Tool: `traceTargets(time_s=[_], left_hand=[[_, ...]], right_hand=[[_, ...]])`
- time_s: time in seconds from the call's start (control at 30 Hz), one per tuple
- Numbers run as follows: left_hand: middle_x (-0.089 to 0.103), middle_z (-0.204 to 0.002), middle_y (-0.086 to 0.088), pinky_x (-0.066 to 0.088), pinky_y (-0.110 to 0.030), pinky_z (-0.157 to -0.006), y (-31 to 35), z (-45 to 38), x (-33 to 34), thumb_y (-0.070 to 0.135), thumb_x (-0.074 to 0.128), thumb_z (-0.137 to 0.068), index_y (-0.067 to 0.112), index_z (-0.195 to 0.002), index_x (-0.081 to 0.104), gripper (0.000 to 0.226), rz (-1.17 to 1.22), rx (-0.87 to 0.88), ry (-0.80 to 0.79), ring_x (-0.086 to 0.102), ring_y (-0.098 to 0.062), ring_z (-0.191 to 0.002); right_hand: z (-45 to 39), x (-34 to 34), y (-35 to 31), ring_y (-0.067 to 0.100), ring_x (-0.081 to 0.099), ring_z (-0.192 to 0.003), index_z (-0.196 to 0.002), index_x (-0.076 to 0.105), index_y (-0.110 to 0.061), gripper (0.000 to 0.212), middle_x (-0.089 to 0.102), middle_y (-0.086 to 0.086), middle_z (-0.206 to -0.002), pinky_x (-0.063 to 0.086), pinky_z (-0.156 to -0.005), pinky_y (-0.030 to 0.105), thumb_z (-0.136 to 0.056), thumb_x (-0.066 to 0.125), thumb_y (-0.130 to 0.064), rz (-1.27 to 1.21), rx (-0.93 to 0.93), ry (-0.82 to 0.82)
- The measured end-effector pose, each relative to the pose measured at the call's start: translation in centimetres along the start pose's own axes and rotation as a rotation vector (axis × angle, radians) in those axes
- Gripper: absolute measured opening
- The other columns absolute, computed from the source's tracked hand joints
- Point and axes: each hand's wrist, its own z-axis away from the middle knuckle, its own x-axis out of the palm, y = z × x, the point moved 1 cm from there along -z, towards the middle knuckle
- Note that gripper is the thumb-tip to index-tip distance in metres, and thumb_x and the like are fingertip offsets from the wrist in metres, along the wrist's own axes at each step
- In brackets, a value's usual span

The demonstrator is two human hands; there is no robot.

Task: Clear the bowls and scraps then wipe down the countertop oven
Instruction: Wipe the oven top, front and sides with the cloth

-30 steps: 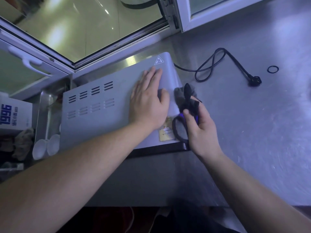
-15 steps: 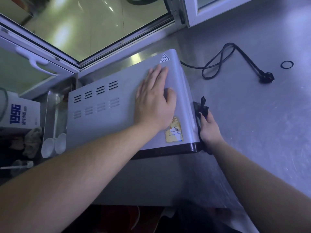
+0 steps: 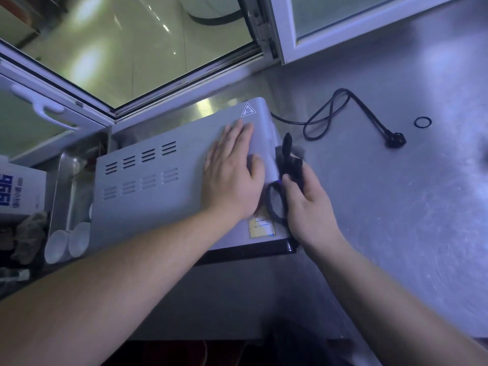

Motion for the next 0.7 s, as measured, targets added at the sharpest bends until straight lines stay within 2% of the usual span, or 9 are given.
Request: traceTargets(time_s=[0.1, 0.23, 0.3, 0.4, 0.5, 0.6, 0.7], left_hand=[[0.027, -0.166, 0.008, 0.017, -0.04, -0.125, 0.0, 0.0, 0.1, 0.031, 0.036, -0.096, 0.024, -0.157, 0.036, 0.062, -0.011, 0.001, -0.009, 0.017, -0.011, -0.155], [0.026, -0.166, 0.008, 0.016, -0.041, -0.126, 0.0, 0.0, 0.1, 0.03, 0.036, -0.096, 0.023, -0.157, 0.036, 0.061, -0.004, 0.004, -0.013, 0.016, -0.011, -0.155], [0.027, -0.166, 0.007, 0.017, -0.042, -0.125, 0.0, 0.1, 0.1, 0.03, 0.036, -0.096, 0.022, -0.157, 0.036, 0.061, 0.003, 0.006, -0.008, 0.017, -0.011, -0.155], [0.027, -0.166, 0.007, 0.017, -0.042, -0.125, 0.0, 0.1, 0.1, 0.031, 0.036, -0.095, 0.022, -0.157, 0.037, 0.062, 0.002, 0.007, -0.002, 0.017, -0.011, -0.154], [0.027, -0.166, 0.008, 0.017, -0.041, -0.125, -0.1, 0.1, 0.1, 0.031, 0.037, -0.096, 0.023, -0.157, 0.037, 0.062, 0.002, 0.006, -0.002, 0.017, -0.011, -0.154], [0.027, -0.166, 0.008, 0.018, -0.041, -0.125, -0.1, 0.1, 0.1, 0.032, 0.036, -0.096, 0.023, -0.157, 0.036, 0.062, -0.001, 0.006, -0.01, 0.017, -0.01, -0.155], [0.026, -0.166, 0.009, 0.017, -0.041, -0.125, -0.1, 0.1, 0.1, 0.032, 0.036, -0.096, 0.024, -0.157, 0.035, 0.061, 0.001, 0.001, -0.019, 0.016, -0.01, -0.155]], right_hand=[[-2.5, 0.3, -0.1, -0.003, 0.05, -0.132, -0.147, 0.052, -0.023, 0.044, 0.059, -0.013, -0.144, 0.037, -0.112, 0.019, -0.105, 0.047, -0.013, 0.058, -0.067, -0.023], [-6.4, 0.7, 0.0, -0.008, 0.057, -0.119, -0.14, 0.056, -0.024, 0.037, 0.066, -0.015, -0.132, 0.041, -0.1, 0.01, -0.106, 0.045, -0.014, 0.005, -0.032, -0.014], [-7.9, 0.8, 1.0, -0.001, 0.06, -0.118, -0.137, 0.058, -0.025, 0.034, 0.068, -0.014, -0.127, 0.044, -0.103, 0.016, -0.107, 0.044, -0.016, -0.034, -0.006, -0.005], [-9.4, 0.6, 3.5, 0.012, 0.061, -0.124, -0.13, 0.06, -0.031, 0.03, 0.07, -0.012, -0.124, 0.044, -0.114, 0.038, -0.106, 0.045, -0.022, -0.049, 0.053, -0.015], [-9.5, 0.1, 6.0, 0.007, 0.063, -0.119, -0.131, 0.061, -0.037, 0.03, 0.071, -0.019, -0.121, 0.045, -0.113, 0.04, -0.106, 0.047, -0.029, -0.051, 0.145, 0.007], [-8.2, -0.5, 8.2, 0.003, 0.065, -0.111, -0.123, 0.061, -0.05, 0.024, 0.071, -0.031, -0.106, 0.048, -0.109, 0.041, -0.103, 0.049, -0.044, -0.036, 0.293, 0.02], [-7.1, -0.9, 9.0, 0.01, 0.067, -0.11, -0.121, 0.063, -0.052, 0.024, 0.072, -0.025, -0.107, 0.051, -0.106, 0.046, -0.1, 0.052, -0.05, -0.069, 0.394, 0.019]])
